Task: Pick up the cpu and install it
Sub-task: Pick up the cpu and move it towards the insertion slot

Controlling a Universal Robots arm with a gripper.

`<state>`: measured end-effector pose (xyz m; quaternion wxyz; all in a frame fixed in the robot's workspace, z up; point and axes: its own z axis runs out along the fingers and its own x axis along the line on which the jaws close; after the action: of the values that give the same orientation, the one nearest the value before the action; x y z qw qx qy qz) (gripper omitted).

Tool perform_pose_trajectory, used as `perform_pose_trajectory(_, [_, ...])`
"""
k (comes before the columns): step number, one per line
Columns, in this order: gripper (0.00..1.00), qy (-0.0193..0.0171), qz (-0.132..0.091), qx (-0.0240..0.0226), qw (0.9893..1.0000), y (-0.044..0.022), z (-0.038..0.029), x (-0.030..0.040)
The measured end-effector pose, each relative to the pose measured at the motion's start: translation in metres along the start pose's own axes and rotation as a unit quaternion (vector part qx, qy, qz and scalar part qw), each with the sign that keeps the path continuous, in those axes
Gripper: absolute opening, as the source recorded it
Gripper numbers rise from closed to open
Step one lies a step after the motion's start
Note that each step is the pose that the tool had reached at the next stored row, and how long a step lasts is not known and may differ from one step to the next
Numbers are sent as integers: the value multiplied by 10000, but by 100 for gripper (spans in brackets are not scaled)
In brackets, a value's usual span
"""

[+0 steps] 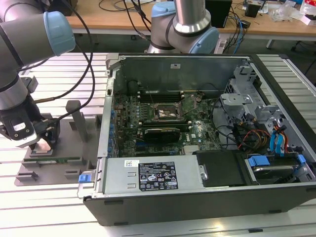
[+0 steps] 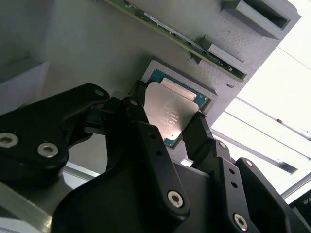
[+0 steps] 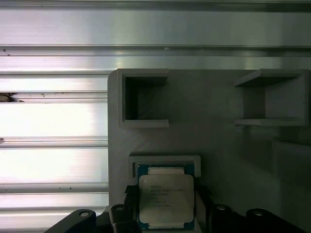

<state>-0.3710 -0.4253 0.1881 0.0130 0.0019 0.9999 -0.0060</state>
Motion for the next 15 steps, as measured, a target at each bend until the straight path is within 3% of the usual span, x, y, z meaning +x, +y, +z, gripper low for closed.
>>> perform_pose_trajectory(4, [55, -3, 0, -2, 10000, 1, -4, -1])
perform_pose_trajectory(8, [55, -5, -2, -1, 10000, -2, -96, -5])
perform_pose_trajectory(10, [55, 0, 0, 0, 10000, -2, -179, -5])
perform_pose_trajectory(15, [55, -1, 0, -1, 10000, -2, -228, -7])
